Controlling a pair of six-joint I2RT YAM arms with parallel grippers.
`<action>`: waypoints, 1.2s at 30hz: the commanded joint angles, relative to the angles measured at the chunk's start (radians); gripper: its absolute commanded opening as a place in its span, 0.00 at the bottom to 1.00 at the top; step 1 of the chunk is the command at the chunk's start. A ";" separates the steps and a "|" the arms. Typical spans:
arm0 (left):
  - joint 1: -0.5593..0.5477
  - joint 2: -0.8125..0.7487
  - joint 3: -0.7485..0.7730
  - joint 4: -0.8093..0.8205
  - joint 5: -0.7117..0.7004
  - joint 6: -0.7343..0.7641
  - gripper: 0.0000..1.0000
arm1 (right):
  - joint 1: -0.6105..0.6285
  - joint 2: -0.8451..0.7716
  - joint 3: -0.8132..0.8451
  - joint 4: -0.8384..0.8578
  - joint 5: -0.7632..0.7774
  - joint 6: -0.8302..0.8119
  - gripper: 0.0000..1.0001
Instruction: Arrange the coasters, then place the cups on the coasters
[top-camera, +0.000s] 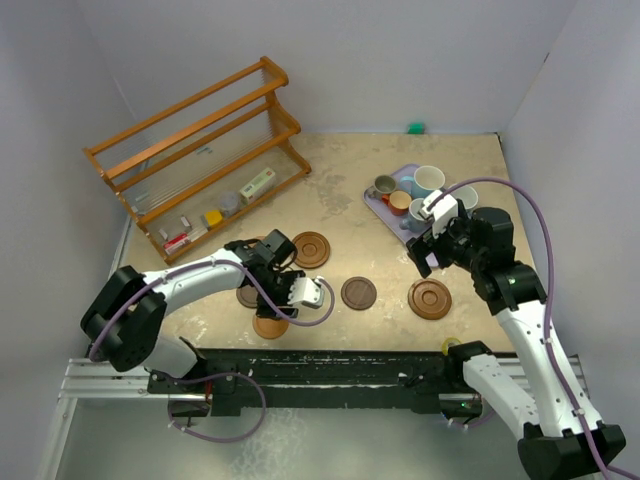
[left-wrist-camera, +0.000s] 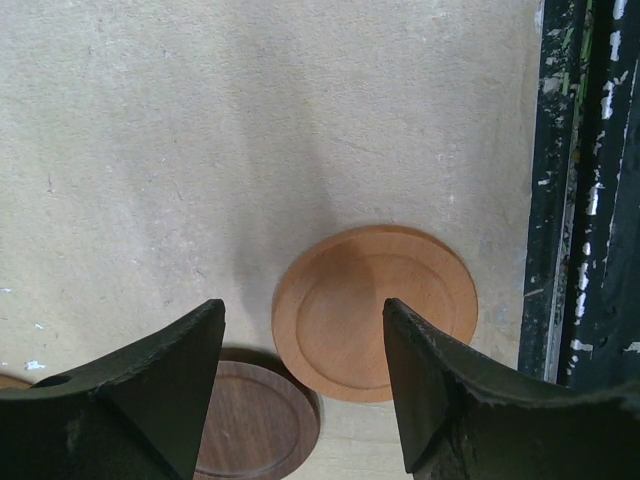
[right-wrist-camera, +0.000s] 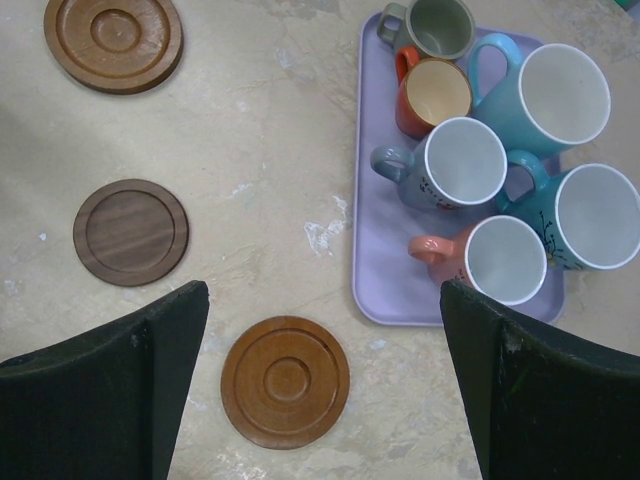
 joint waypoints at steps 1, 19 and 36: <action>-0.015 0.016 0.003 0.040 0.007 0.039 0.62 | -0.001 0.001 -0.002 0.023 0.020 -0.018 1.00; -0.046 0.165 0.069 0.160 0.012 0.030 0.41 | -0.003 0.011 -0.001 0.021 0.026 -0.026 1.00; -0.047 0.269 0.172 0.361 -0.122 -0.048 0.27 | -0.003 0.002 -0.002 0.020 0.022 -0.030 1.00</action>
